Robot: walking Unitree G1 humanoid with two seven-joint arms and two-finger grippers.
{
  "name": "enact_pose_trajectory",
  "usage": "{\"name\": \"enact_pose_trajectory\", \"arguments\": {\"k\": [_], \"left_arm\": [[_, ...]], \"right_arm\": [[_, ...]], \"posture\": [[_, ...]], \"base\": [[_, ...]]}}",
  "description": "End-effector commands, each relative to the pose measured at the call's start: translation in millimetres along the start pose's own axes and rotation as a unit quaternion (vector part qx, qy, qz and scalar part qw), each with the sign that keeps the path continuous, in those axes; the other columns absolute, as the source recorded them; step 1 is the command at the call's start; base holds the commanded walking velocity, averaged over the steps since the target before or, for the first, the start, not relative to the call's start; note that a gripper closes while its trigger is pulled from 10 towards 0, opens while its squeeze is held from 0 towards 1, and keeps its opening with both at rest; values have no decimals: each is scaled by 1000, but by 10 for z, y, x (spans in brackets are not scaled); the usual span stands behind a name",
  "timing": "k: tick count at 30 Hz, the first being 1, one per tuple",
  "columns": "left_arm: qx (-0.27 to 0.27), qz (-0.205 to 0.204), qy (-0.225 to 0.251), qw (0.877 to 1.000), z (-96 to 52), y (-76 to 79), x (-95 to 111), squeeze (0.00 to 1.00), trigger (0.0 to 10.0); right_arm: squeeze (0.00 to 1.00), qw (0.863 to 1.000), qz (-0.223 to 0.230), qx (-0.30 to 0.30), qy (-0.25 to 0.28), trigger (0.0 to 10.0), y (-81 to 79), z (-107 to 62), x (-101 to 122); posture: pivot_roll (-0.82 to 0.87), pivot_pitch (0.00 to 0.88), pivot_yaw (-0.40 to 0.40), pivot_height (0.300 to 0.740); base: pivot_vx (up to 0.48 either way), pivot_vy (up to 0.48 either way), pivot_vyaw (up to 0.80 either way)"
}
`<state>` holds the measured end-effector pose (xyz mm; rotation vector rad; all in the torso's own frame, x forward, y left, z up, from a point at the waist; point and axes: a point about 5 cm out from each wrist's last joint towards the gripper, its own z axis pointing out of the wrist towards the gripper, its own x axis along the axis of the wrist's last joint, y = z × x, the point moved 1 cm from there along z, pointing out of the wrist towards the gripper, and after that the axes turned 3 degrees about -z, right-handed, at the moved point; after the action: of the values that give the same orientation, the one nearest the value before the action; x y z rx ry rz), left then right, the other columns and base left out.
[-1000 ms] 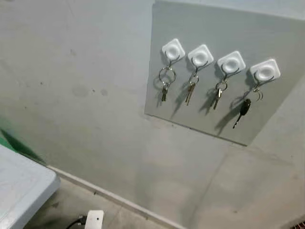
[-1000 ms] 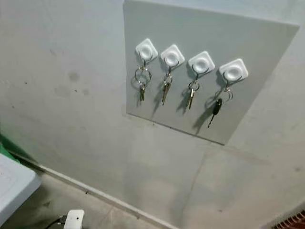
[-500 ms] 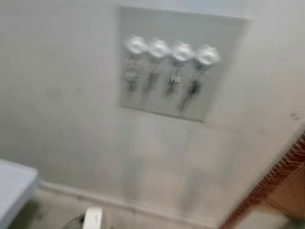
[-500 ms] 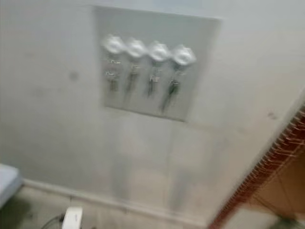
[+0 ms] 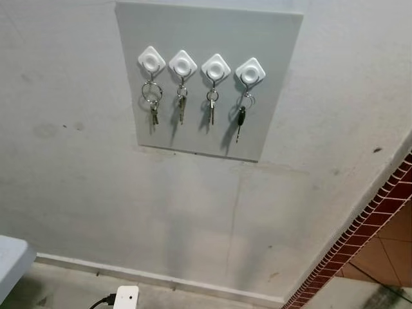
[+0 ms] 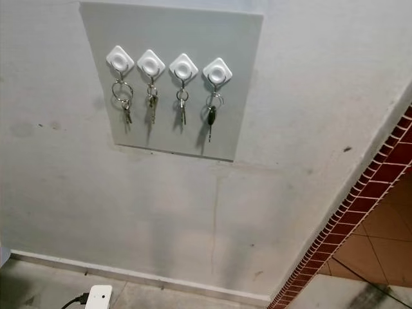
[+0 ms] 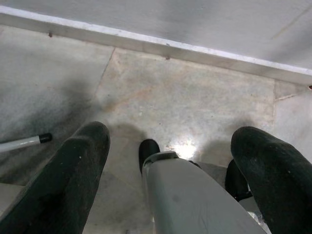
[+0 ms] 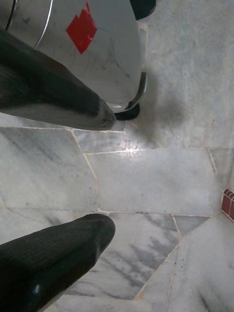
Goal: Hang keys on a hook
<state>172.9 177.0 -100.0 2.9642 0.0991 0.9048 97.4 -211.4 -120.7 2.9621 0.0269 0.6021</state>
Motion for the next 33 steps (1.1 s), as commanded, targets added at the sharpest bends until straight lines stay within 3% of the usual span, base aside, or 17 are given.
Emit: {"name": "enact_pose_trajectory", "arguments": {"k": [1, 14, 26, 33], "left_arm": [[-3, 10, 2, 1000, -1, -4, 7, 0, 10000], [-10, 6, 9, 1000, 5, 3, 50, 0, 10000], [-12, 30, 11, 999, 14, -20, 116, 0, 10000], [-20, 12, 19, 1000, 28, 24, 175, 0, 10000]], "right_arm": [[0, 1000, 4, -1, 3, 10000, 2, -1, 3], [0, 999, 32, 1, 18, 10000, 34, -2, 38], [0, 998, 54, 1, 22, 10000, -14, 8, 75], [0, 997, 66, 4, 27, 10000, -53, 15, 110]], "posture": [[6, 0, -24, 740], [-4, 0, 5, 740], [-32, 0, 39, 740], [-37, 0, 41, 740]], "base": [[0, 0, 0], [0, 0, 0], [0, 0, 0], [0, -138, 0]]}}
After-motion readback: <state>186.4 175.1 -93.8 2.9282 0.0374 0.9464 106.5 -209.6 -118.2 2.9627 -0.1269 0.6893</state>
